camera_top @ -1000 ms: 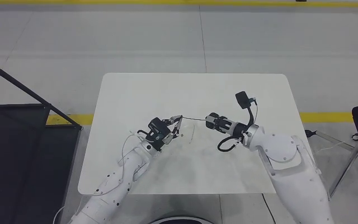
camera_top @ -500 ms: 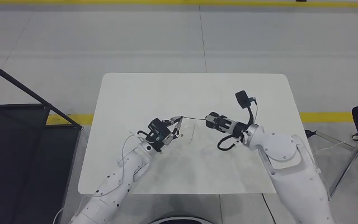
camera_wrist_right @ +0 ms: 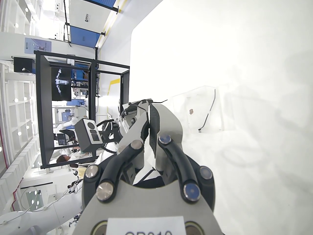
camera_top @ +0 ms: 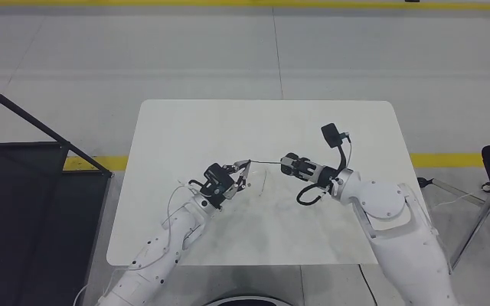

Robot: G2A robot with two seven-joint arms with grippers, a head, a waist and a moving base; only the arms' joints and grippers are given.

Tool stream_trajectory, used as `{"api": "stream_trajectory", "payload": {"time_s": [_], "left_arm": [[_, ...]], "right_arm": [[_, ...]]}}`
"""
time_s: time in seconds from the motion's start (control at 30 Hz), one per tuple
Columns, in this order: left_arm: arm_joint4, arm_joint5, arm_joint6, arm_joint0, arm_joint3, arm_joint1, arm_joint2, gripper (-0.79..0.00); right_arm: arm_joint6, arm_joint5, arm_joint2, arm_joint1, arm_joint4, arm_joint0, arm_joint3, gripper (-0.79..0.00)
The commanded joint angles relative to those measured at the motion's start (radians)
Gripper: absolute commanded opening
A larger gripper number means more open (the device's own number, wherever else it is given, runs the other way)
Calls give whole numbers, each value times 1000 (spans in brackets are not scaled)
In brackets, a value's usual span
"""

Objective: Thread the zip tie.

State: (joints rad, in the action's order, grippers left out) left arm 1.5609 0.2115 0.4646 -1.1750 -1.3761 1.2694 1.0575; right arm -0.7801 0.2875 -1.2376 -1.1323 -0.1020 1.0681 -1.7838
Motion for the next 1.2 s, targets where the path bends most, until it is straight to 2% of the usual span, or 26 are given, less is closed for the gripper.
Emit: {"api": "stream_trajectory", "payload": {"time_s": [0.0,1.17], "left_arm": [[1,1,-2,1,2,1,-1,-785],[11,12,-14,11,19,13,-4,-785]], "right_arm": [[1,-4,0,0,6,-1,1,-785],[33,-46,-9,-7,191,-13,43,-785]]}}
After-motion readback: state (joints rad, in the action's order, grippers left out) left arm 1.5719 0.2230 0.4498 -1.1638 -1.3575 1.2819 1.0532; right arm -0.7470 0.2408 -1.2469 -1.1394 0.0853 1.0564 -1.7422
